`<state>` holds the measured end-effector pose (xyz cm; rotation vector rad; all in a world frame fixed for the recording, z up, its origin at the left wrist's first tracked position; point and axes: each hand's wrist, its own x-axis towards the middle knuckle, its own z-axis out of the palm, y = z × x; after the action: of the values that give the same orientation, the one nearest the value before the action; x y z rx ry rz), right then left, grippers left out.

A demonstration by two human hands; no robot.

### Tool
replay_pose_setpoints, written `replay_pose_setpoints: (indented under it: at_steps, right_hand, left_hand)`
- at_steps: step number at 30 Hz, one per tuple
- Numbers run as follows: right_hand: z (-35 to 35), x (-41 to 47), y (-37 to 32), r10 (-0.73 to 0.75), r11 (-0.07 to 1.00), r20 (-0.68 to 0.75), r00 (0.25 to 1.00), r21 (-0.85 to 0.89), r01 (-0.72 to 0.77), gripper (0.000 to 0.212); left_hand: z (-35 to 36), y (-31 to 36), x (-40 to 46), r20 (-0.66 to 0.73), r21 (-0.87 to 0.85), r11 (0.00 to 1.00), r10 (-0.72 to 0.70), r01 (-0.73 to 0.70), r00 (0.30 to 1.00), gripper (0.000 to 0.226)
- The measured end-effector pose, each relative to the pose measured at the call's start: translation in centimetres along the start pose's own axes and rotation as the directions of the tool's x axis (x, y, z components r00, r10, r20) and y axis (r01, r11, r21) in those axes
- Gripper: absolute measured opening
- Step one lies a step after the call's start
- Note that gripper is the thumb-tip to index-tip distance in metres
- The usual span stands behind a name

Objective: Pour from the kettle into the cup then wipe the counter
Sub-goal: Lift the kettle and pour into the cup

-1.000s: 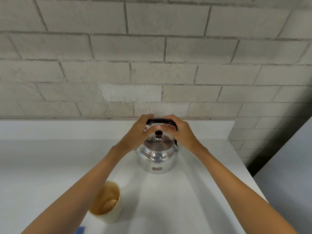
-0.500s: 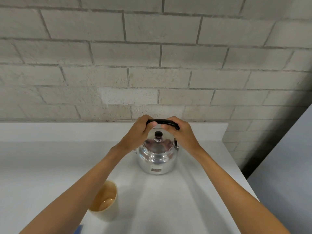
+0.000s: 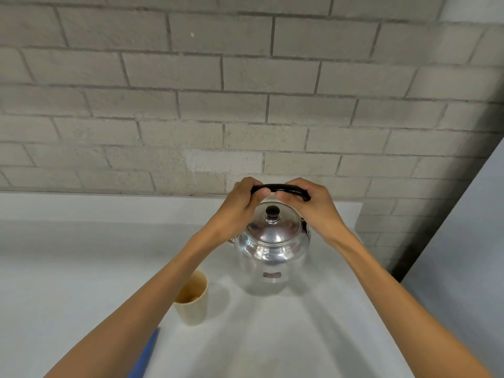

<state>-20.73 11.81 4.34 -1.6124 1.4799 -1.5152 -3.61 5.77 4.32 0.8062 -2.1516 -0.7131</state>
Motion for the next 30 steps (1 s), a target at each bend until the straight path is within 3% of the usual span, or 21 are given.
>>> replay_pose_setpoints:
  at_steps: [7, 14, 21, 30]
  right_hand:
    - [1.0, -3.2, -3.5, -0.039, 0.999, -0.044, 0.998, 0.008, 0.04, 0.015]
    - [2.4, -5.0, -5.0, -0.063, 0.998, 0.002, 0.998, 0.002, 0.063, 0.016]
    - [3.4, -5.8, -4.3, -0.011, 0.999, 0.075, 0.997, -0.037, 0.014, 0.02]
    - [4.2, -6.0, -3.4, 0.049, 0.988, 0.14, 0.989, -0.152, -0.027, 0.02]
  left_hand:
    - [-2.0, 2.9, -3.4, -0.031, -0.027, 0.998, 0.058, -0.059, 0.998, 0.03]
    - [-3.6, 2.3, -6.1, -0.002, -0.07, 0.997, 0.014, -0.014, 1.0, 0.037]
    - [-4.5, -3.0, -10.0, 0.059, -0.081, 0.988, -0.129, 0.133, 0.99, 0.077]
    - [-3.7, -10.3, -16.0, 0.165, -0.112, 0.908, -0.384, 0.404, 0.909, 0.121]
